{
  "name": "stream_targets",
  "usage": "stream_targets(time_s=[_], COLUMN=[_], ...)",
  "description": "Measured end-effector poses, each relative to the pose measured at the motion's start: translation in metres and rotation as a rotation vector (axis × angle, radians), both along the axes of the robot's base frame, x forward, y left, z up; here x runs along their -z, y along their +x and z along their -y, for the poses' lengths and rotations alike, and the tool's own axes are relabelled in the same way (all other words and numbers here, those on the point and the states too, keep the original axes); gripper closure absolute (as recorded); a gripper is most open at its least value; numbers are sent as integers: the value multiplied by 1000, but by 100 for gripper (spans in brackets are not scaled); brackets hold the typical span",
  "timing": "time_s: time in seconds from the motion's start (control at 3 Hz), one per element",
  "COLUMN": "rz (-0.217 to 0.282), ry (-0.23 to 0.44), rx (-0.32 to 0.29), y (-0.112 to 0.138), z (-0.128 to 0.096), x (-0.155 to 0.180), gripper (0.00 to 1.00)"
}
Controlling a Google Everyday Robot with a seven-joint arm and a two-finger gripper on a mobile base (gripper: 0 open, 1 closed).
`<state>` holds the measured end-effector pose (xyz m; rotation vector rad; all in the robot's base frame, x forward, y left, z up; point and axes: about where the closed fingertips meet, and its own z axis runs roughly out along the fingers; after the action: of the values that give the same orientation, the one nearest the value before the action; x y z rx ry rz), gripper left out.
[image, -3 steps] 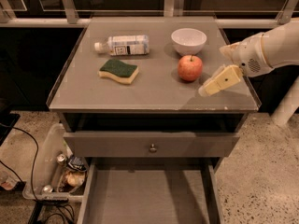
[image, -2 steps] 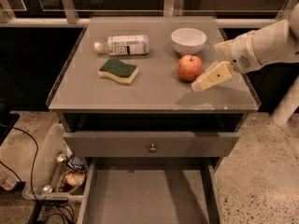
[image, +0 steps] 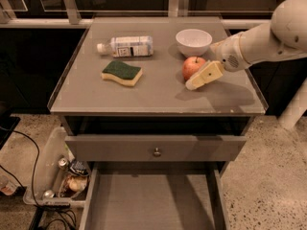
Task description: Place apple into middle drawer
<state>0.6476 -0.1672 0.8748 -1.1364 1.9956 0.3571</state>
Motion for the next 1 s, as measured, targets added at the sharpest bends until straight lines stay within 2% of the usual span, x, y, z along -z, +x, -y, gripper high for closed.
stream_targets(time_s=[0.67, 1.0], rz=[-43, -47], ry=[-13, -13], rx=[16, 16], y=[29, 31], z=[-16, -17], x=[25, 27], gripper=[0, 13])
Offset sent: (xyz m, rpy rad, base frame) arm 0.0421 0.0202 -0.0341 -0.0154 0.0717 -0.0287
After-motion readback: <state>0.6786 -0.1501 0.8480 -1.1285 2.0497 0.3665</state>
